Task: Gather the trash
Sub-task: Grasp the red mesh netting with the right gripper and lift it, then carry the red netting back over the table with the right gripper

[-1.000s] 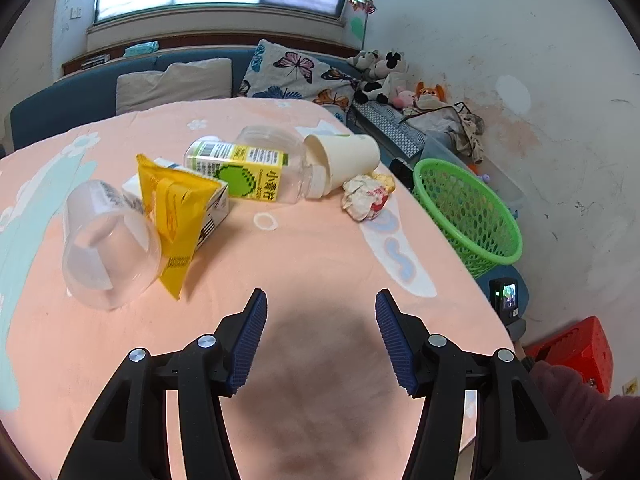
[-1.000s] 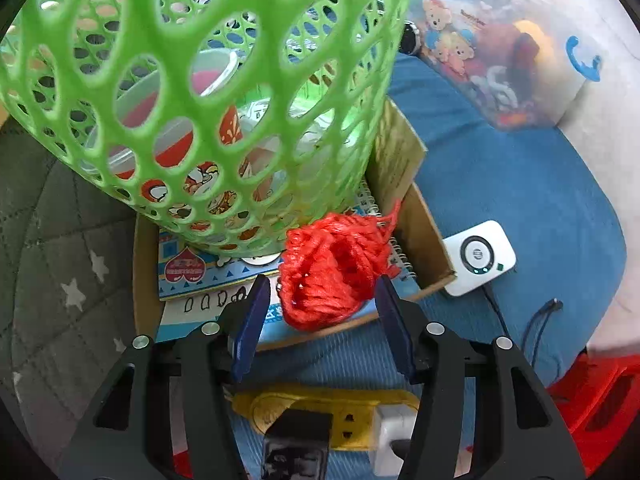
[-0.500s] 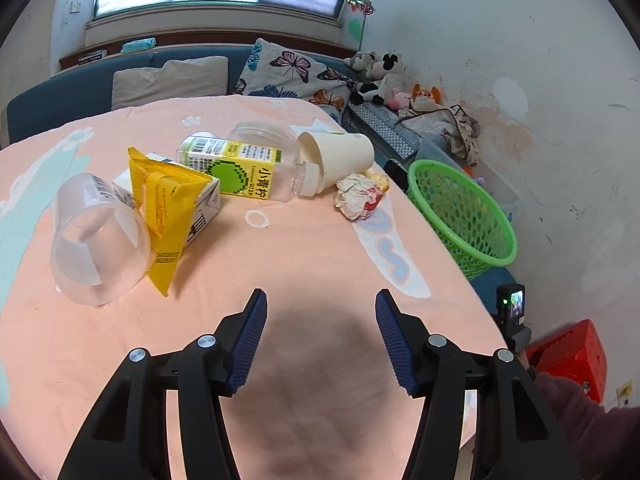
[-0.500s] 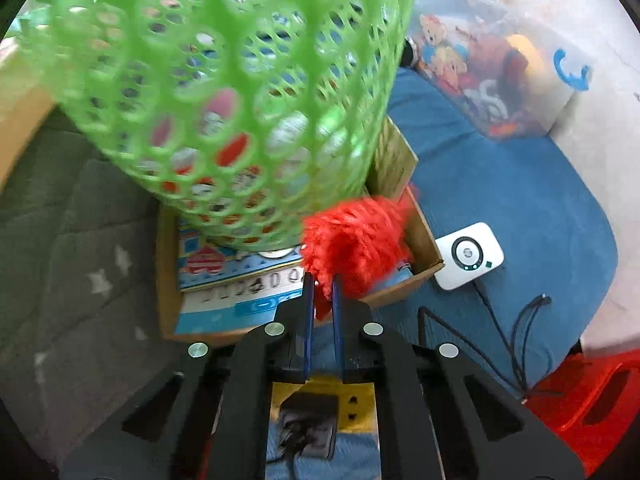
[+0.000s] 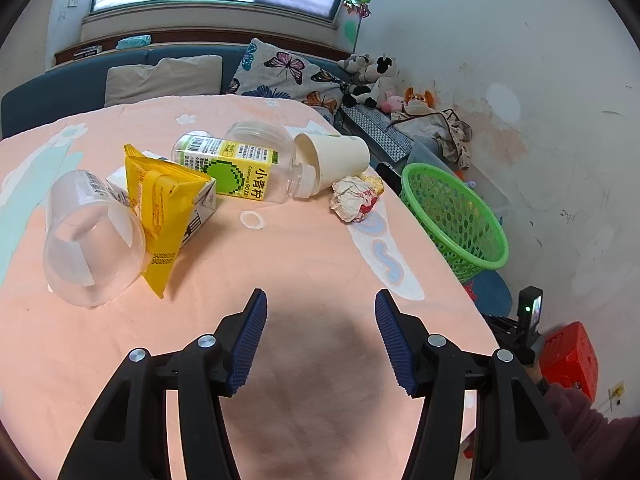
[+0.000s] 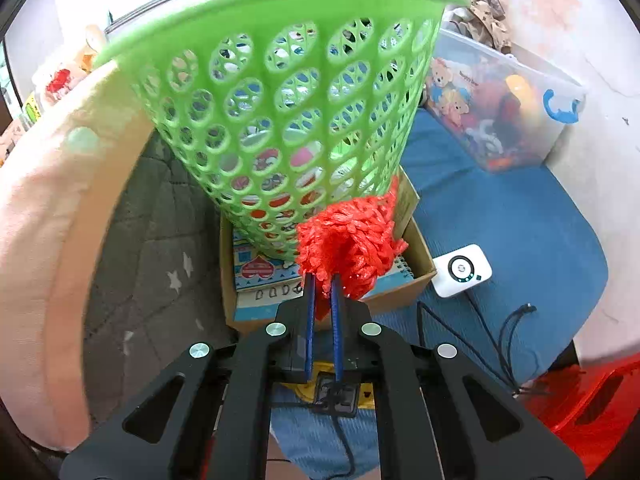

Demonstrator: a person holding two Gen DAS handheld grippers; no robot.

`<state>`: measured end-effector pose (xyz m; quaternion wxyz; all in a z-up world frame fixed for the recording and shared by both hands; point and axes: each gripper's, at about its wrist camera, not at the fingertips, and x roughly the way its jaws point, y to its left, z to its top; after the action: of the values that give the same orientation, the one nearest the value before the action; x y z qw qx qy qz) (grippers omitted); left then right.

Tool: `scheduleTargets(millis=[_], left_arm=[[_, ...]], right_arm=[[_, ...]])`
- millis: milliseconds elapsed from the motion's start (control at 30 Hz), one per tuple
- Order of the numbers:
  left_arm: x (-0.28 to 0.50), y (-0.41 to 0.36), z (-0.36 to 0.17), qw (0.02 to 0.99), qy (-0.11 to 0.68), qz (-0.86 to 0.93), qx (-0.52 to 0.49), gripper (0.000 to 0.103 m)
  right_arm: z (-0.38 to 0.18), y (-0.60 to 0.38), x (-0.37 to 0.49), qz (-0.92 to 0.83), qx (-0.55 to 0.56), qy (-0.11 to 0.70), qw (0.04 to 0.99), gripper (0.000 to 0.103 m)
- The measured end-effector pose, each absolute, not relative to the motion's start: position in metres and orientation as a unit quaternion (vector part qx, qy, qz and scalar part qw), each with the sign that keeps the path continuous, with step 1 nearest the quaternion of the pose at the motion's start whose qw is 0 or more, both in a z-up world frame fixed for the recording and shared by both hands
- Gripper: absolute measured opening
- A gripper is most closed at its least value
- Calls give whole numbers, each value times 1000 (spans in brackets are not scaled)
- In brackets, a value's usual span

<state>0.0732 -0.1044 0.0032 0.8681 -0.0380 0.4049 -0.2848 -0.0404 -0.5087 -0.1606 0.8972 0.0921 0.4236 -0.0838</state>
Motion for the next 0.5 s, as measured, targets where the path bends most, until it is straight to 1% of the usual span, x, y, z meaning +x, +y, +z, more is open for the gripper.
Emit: scheduleTargets(millis=[200,500], left_arm=[[72,-96,3,869,404,-282,-48,54],[71,-72,9,871,401,-276,-59,54]], right_arm=[[-110,-482,-57,-65,67,399,912,8],[-2,-415,-72,-2,29,360,932,8]])
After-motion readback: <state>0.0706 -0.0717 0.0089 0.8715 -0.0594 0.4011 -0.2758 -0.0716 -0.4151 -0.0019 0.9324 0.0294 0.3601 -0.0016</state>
